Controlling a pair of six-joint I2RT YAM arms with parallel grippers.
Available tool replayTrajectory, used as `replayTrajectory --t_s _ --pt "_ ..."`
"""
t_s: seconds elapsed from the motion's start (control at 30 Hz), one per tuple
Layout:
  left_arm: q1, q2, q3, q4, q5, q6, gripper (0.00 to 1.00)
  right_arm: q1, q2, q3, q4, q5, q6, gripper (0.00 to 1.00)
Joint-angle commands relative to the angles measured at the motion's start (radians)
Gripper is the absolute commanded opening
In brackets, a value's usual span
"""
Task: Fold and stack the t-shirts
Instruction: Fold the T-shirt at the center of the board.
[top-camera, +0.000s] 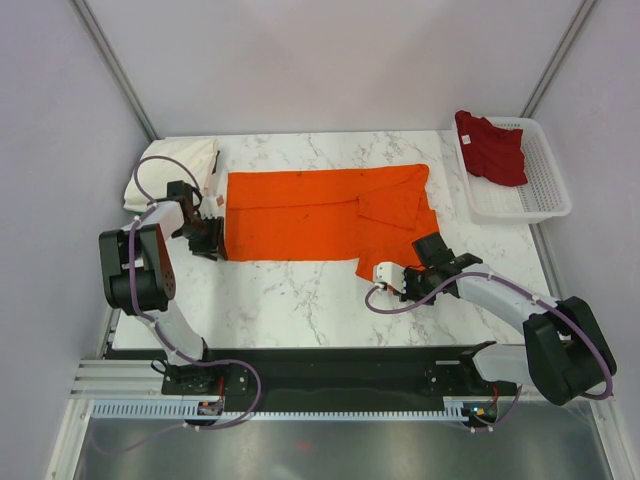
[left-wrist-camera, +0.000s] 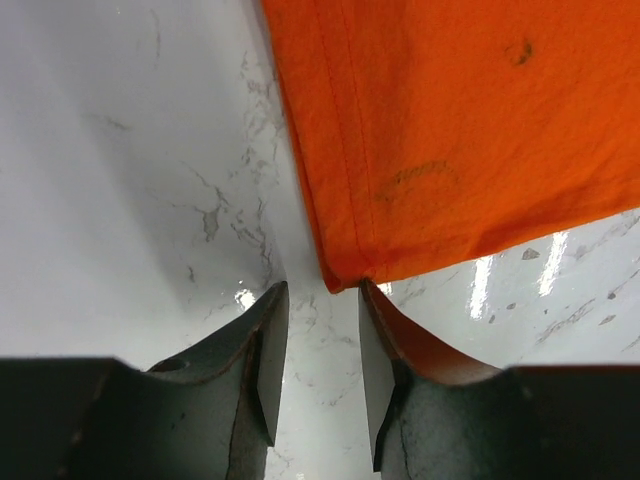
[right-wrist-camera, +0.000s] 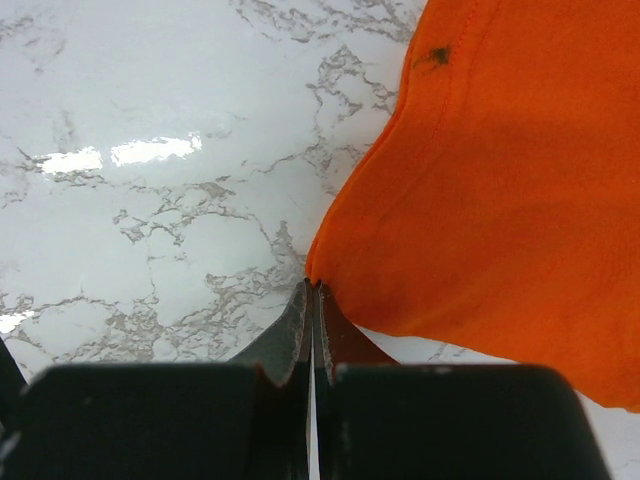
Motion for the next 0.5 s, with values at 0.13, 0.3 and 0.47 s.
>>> replayTrajectory --t_s 0.13,0.3,0.47 --pt "0.003 0.059 0.072 0.005 0.067 -0.028 0.36 0.003 -0.002 0.024 0.005 0.007 0.003 0.00" --pt "0.003 0.047 0.068 -0.008 0.073 -0.019 0.24 0.003 -0.007 0.017 0.006 0.012 0.006 0.00" --pt "0.005 0.005 0.035 -0.012 0.110 -0.015 0.32 0.001 -0.008 0.003 0.014 0.009 0.007 0.00"
